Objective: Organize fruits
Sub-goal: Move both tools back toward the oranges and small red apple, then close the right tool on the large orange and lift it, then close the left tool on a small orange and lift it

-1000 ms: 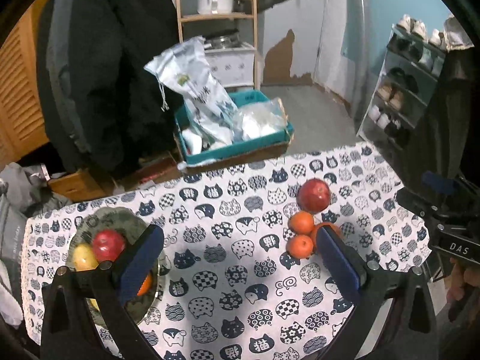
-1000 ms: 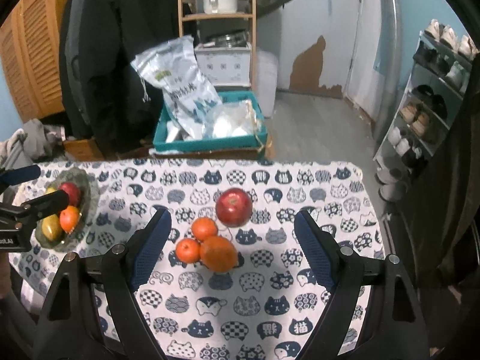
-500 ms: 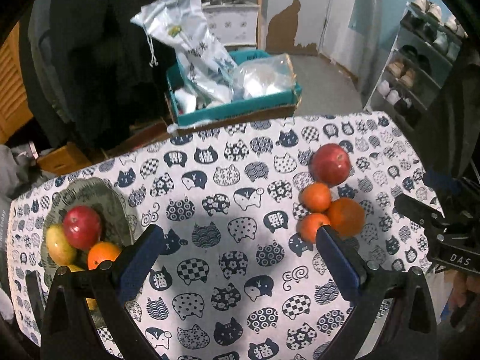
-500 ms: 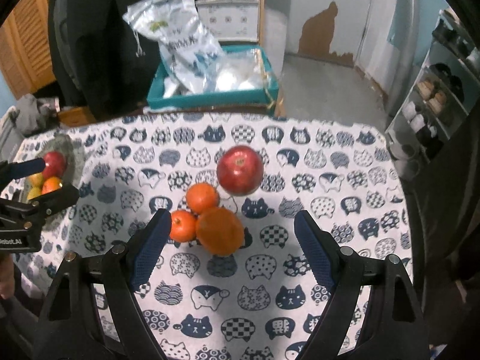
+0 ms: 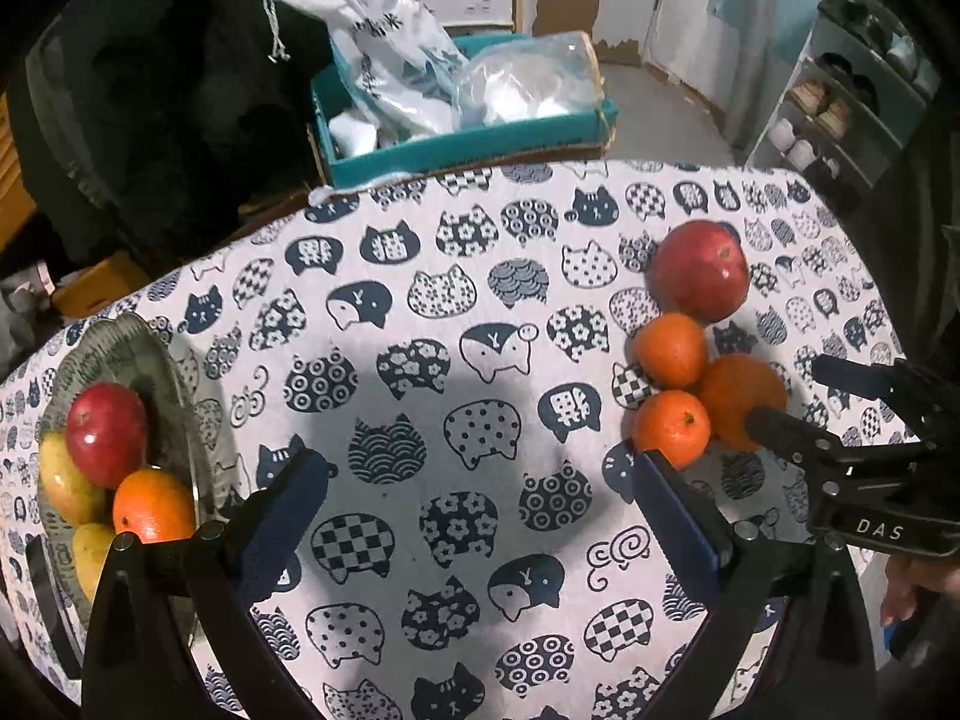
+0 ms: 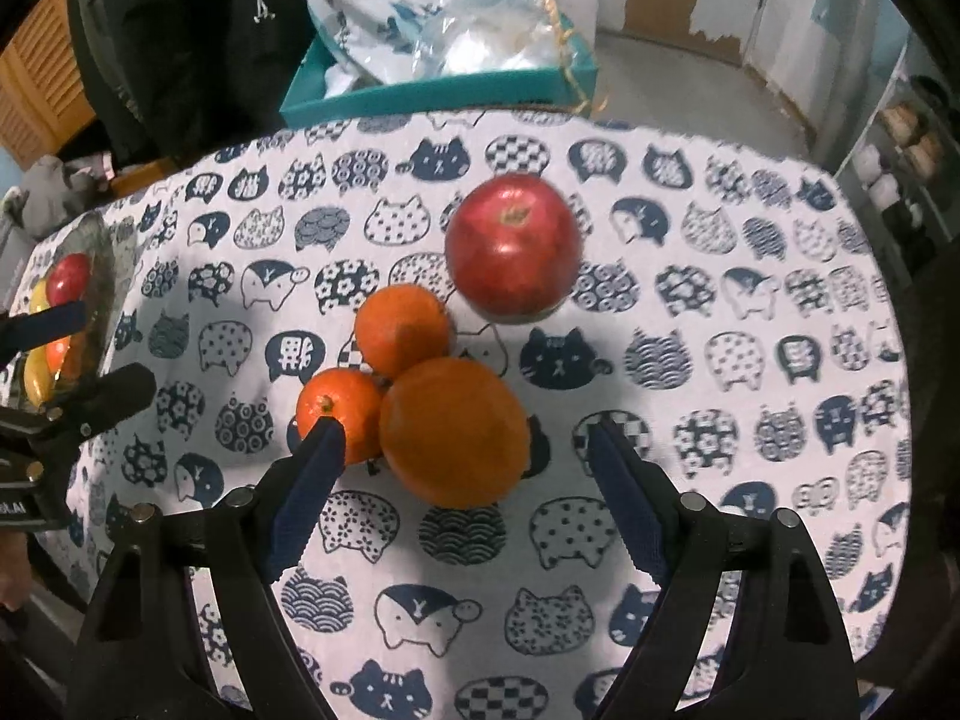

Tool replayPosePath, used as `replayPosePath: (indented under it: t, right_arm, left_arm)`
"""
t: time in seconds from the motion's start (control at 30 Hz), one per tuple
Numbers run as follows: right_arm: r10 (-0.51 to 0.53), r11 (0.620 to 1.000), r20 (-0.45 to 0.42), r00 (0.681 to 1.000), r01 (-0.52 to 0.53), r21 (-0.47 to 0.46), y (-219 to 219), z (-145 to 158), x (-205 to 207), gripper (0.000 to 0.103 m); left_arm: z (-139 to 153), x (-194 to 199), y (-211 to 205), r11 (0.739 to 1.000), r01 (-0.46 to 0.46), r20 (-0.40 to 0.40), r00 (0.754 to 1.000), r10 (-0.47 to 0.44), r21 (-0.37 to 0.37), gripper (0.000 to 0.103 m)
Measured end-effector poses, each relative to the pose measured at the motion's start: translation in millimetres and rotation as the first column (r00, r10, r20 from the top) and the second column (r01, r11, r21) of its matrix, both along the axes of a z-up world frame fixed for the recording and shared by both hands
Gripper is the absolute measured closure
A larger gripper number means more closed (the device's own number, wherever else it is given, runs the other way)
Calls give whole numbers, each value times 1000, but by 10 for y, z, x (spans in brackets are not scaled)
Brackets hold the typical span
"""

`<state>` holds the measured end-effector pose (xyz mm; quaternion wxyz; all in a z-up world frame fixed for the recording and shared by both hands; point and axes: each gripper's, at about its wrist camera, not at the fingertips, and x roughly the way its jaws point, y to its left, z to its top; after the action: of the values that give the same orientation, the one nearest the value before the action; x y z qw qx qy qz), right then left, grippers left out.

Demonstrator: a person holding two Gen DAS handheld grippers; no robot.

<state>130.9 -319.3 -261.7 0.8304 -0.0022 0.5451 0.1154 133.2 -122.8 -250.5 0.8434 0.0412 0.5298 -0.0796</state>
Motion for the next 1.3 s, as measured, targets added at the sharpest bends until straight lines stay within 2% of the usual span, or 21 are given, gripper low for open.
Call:
replayPosePath:
  t: [0.17,0.4,0.43,0.47,0.63,0.87,1.07,1.3]
  right_arm:
    - [7,999,-37,999,-5,38,10,-118,58,30]
    - [7,999,-58,998,-5,42,25,-202,98,35]
    - [2,1000,-56,998,-1,31,15,-198,102,42]
    - [3,1000,-56,998,-2,27,9,-194,104,43]
    - [-22,1000,-39,999,22,-14,-29,-149,61,44]
    - [-127,990,1,992,127,-55,-360,-61,28,44]
    - [-186,982,-14,982,186,-37,-617,-124,6,44]
    - [-181,983,-31,983,182,9,-747,-185,-16,42]
  left_arm:
    - [-71,28,20,1000,5,-13,1000,-5,4,1]
    - [-76,65,38,999,1,-19,1000,-2,-36,1]
    - [-77,71,28,999,2,-21,1000,-3,-43,1]
    - [-79,74,16,999,4,-22,1000,-5,-47,1]
    - [-100,78,-73,998,21,-28,999,-23,-61,1]
    - [-151,96,-331,995,65,-39,997,-68,-82,1]
    - [-272,133,-633,990,114,-64,991,-119,-81,1]
    - [-460,191,-918,987,147,-108,982,-154,-66,1]
